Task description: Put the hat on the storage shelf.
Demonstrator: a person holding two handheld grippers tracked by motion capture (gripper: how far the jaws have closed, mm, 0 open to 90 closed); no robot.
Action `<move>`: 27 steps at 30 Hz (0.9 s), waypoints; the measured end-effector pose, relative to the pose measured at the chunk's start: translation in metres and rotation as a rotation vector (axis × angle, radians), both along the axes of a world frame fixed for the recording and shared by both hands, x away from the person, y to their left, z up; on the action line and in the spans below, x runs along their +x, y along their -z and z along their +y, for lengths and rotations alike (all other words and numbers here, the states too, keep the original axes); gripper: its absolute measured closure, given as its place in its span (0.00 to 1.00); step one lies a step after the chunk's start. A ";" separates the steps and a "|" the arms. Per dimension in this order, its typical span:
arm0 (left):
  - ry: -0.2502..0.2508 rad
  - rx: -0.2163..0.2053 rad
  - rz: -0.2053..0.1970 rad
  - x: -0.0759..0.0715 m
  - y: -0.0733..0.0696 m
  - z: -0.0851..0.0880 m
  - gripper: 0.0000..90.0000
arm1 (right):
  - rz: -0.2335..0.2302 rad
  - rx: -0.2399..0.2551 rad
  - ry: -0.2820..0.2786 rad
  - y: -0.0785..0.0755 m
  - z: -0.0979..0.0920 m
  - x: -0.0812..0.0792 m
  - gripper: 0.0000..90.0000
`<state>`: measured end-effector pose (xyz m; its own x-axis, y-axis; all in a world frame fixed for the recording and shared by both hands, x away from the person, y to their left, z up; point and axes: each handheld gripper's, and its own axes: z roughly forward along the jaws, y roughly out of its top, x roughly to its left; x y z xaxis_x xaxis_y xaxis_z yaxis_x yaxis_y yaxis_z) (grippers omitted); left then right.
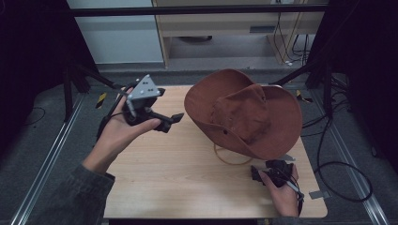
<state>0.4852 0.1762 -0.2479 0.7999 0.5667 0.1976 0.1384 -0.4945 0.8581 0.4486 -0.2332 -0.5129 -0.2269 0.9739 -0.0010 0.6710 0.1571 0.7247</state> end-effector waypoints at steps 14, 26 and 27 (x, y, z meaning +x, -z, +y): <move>-0.054 0.109 0.130 -0.022 0.121 0.035 0.06 | -0.002 -0.005 0.002 0.000 0.000 0.000 0.00; -0.215 0.132 0.235 -0.013 0.209 0.083 0.06 | 0.002 0.006 0.007 0.000 0.001 -0.001 0.00; -0.229 0.134 0.240 -0.012 0.216 0.087 0.06 | 0.002 0.005 0.006 0.000 0.001 -0.001 0.00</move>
